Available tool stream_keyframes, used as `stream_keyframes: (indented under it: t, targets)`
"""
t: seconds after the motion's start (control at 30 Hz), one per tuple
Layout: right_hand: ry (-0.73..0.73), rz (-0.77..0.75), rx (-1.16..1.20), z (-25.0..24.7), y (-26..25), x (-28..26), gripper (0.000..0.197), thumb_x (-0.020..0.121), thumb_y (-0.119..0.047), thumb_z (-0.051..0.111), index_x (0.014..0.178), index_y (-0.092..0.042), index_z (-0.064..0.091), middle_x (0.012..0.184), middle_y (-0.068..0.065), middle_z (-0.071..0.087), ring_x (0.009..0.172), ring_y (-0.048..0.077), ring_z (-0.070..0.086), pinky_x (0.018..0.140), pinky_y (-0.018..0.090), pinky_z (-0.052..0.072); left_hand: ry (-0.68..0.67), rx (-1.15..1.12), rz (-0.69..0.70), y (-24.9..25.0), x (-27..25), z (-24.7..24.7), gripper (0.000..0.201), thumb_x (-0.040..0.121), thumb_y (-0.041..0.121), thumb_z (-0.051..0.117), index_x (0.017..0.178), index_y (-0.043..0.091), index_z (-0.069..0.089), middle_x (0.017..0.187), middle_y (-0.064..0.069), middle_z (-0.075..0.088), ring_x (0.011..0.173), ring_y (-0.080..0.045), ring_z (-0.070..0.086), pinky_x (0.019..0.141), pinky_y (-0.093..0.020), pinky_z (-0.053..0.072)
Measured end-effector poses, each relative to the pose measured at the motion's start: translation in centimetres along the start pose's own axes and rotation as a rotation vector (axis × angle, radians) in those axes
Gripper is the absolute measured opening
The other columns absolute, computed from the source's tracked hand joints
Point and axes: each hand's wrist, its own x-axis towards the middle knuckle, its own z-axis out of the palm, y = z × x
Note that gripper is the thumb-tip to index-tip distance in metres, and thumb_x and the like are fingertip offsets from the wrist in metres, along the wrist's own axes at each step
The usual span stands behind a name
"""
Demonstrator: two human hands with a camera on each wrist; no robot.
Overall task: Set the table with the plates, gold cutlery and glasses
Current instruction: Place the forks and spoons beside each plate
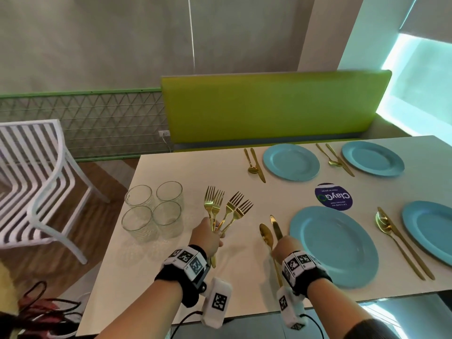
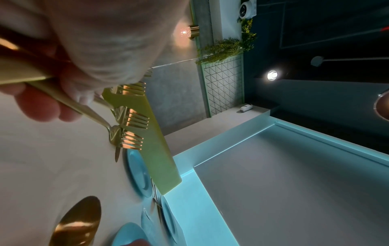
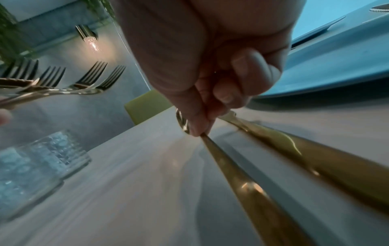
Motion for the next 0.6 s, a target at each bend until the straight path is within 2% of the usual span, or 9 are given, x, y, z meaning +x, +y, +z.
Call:
stream_keyframes:
  t: [0.03, 0.07, 0.1, 0.2, 0.33, 0.43, 0.5, 0.6]
  targets:
    - [0.008, 0.028, -0.008, 0.0, 0.0, 0.0, 0.058, 0.096, -0.018, 0.04, 0.149, -0.014, 0.018, 0.111, 0.012, 0.068, 0.091, 0.024, 0.065, 0.075, 0.029, 0.049, 0.001, -0.002, -0.003, -0.1, 0.1, -0.2, 0.009, 0.096, 0.006, 0.043, 0.102, 0.013, 0.046, 0.095, -0.004, 0.062, 0.067, -0.01, 0.056, 0.044, -0.009, 0.039]
    - [0.0, 0.065, -0.013, 0.0, -0.1, 0.1, 0.047, 0.095, -0.014, 0.043, 0.141, -0.007, 0.037, 0.113, 0.011, 0.068, 0.098, 0.023, 0.065, 0.078, 0.026, 0.049, 0.003, -0.001, -0.007, -0.3, 0.2, -0.3, 0.009, 0.096, 0.006, 0.043, 0.102, 0.013, 0.046, 0.095, -0.004, 0.062, 0.067, -0.01, 0.056, 0.046, -0.01, 0.039]
    - [-0.011, 0.085, -0.004, 0.0, -0.1, 0.2, 0.04, 0.094, -0.012, 0.045, 0.133, -0.005, 0.047, 0.113, 0.01, 0.067, 0.102, 0.023, 0.065, 0.076, 0.024, 0.048, 0.006, -0.001, -0.013, -0.4, 0.3, -0.5, 0.009, 0.096, 0.006, 0.043, 0.102, 0.013, 0.046, 0.096, -0.004, 0.062, 0.068, -0.011, 0.057, 0.048, -0.011, 0.039]
    - [-0.025, 0.129, 0.028, 0.2, -0.4, 0.8, 0.037, 0.092, -0.013, 0.049, 0.129, -0.006, 0.051, 0.111, 0.01, 0.068, 0.101, 0.023, 0.065, 0.069, 0.022, 0.042, 0.012, 0.0, -0.022, -0.8, 0.5, -0.9, 0.01, 0.096, 0.006, 0.043, 0.102, 0.013, 0.047, 0.098, -0.006, 0.063, 0.07, -0.012, 0.058, 0.051, -0.014, 0.039]
    - [-0.014, 0.179, 0.073, 0.1, -0.9, 1.2, 0.026, 0.092, -0.014, 0.05, 0.113, -0.002, 0.061, 0.108, 0.011, 0.068, 0.099, 0.024, 0.065, 0.067, 0.021, 0.042, 0.006, 0.002, -0.025, -1.3, 0.7, -1.2, 0.01, 0.096, 0.006, 0.043, 0.102, 0.014, 0.047, 0.097, -0.004, 0.063, 0.066, -0.011, 0.057, 0.053, -0.016, 0.04]
    - [-0.008, 0.167, 0.076, -0.1, -1.0, 1.1, 0.028, 0.093, -0.014, 0.05, 0.118, -0.004, 0.059, 0.104, 0.009, 0.068, 0.094, 0.022, 0.066, 0.065, 0.02, 0.041, 0.008, 0.003, -0.03, -1.5, 0.8, -1.4, 0.01, 0.096, 0.007, 0.043, 0.102, 0.013, 0.047, 0.096, -0.005, 0.063, 0.063, -0.009, 0.056, 0.053, -0.017, 0.041]
    - [-0.008, 0.174, 0.129, -0.1, -0.9, 1.1, 0.037, 0.09, -0.014, 0.055, 0.127, -0.011, 0.055, 0.091, 0.008, 0.066, 0.08, 0.021, 0.063, 0.061, 0.021, 0.041, 0.011, -0.006, -0.027, -1.6, 0.8, -1.5, 0.01, 0.096, 0.006, 0.043, 0.103, 0.012, 0.047, 0.093, -0.004, 0.062, 0.061, -0.008, 0.055, 0.052, -0.016, 0.041]
    - [-0.026, 0.181, 0.156, -0.3, -1.0, 1.0, 0.031, 0.089, -0.024, 0.057, 0.108, -0.001, 0.065, 0.072, 0.004, 0.056, 0.068, 0.021, 0.054, 0.045, 0.021, 0.034, 0.011, -0.011, -0.015, -1.3, 0.8, -1.7, 0.011, 0.096, 0.005, 0.042, 0.103, 0.012, 0.047, 0.092, -0.003, 0.061, 0.06, -0.007, 0.054, 0.05, -0.013, 0.04]
